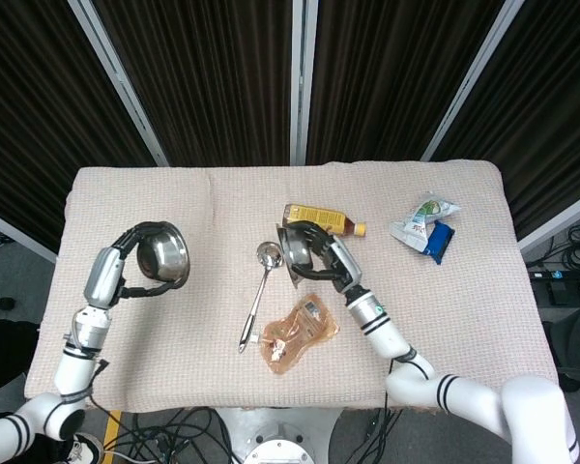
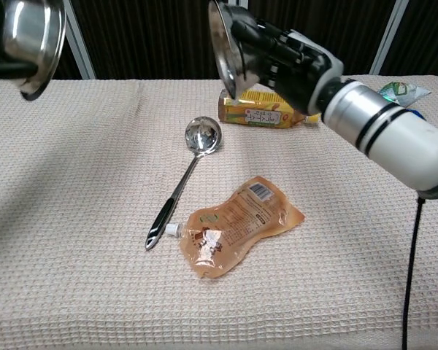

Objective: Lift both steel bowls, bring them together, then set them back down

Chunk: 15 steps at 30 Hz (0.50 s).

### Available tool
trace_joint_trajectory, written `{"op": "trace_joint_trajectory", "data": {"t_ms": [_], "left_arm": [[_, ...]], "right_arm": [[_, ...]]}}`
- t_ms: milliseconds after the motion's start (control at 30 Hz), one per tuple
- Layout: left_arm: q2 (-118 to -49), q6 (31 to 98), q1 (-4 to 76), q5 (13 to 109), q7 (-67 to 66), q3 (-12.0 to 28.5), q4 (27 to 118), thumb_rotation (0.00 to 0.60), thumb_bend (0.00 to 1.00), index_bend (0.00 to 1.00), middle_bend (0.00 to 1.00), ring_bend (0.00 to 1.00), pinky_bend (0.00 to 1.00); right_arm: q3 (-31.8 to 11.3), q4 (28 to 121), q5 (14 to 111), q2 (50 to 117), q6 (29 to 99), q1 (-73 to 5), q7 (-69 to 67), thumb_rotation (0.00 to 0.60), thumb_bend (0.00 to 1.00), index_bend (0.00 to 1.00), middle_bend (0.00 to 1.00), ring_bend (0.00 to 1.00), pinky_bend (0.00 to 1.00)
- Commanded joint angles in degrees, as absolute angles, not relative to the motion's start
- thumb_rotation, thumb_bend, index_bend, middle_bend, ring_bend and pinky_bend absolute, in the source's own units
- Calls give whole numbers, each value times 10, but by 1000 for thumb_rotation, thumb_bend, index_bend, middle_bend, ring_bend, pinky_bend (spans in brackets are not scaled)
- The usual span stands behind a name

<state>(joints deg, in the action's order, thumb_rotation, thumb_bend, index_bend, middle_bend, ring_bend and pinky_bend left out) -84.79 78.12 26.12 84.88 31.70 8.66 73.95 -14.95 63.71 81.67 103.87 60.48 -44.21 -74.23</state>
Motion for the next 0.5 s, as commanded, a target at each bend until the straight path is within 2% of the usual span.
{"op": "trace_joint_trajectory", "data": {"t_ms": [33, 167, 333, 367, 400, 433, 467, 500], "left_arm": [[-772, 652, 272, 838, 217, 25, 698, 600, 47, 506, 465, 428, 603], [-754, 569, 300, 819, 140, 14, 694, 600, 48, 508, 466, 428, 601], [-747, 519, 320, 801, 100, 14, 709, 600, 50, 470, 440, 407, 566], [-745, 511, 323, 801, 93, 12, 713, 600, 44, 407, 395, 371, 524], [-743, 505, 324, 801, 88, 10, 717, 600, 29, 285, 308, 295, 445], [-742, 508, 323, 798, 86, 11, 721, 600, 19, 196, 234, 227, 378], [-744, 519, 320, 797, 86, 15, 723, 600, 4, 64, 104, 104, 255], [-746, 531, 315, 797, 90, 18, 726, 600, 0, 9, 32, 32, 172]], "right_arm": [[-51, 764, 734, 922, 732, -276, -155, 600, 281, 571, 460, 419, 552], [-35, 865, 675, 872, 755, -246, 64, 600, 282, 569, 456, 417, 552], [-44, 949, 604, 841, 750, -240, 185, 600, 274, 517, 420, 390, 511], [-47, 961, 584, 837, 742, -241, 201, 600, 245, 461, 385, 350, 468], [-49, 970, 568, 832, 728, -244, 209, 600, 195, 356, 311, 266, 382], [-51, 978, 553, 824, 710, -248, 215, 600, 138, 235, 218, 172, 282], [-52, 980, 547, 820, 703, -250, 219, 600, 72, 105, 108, 73, 150], [-54, 981, 545, 819, 703, -250, 221, 600, 23, 15, 21, 5, 42]]}}
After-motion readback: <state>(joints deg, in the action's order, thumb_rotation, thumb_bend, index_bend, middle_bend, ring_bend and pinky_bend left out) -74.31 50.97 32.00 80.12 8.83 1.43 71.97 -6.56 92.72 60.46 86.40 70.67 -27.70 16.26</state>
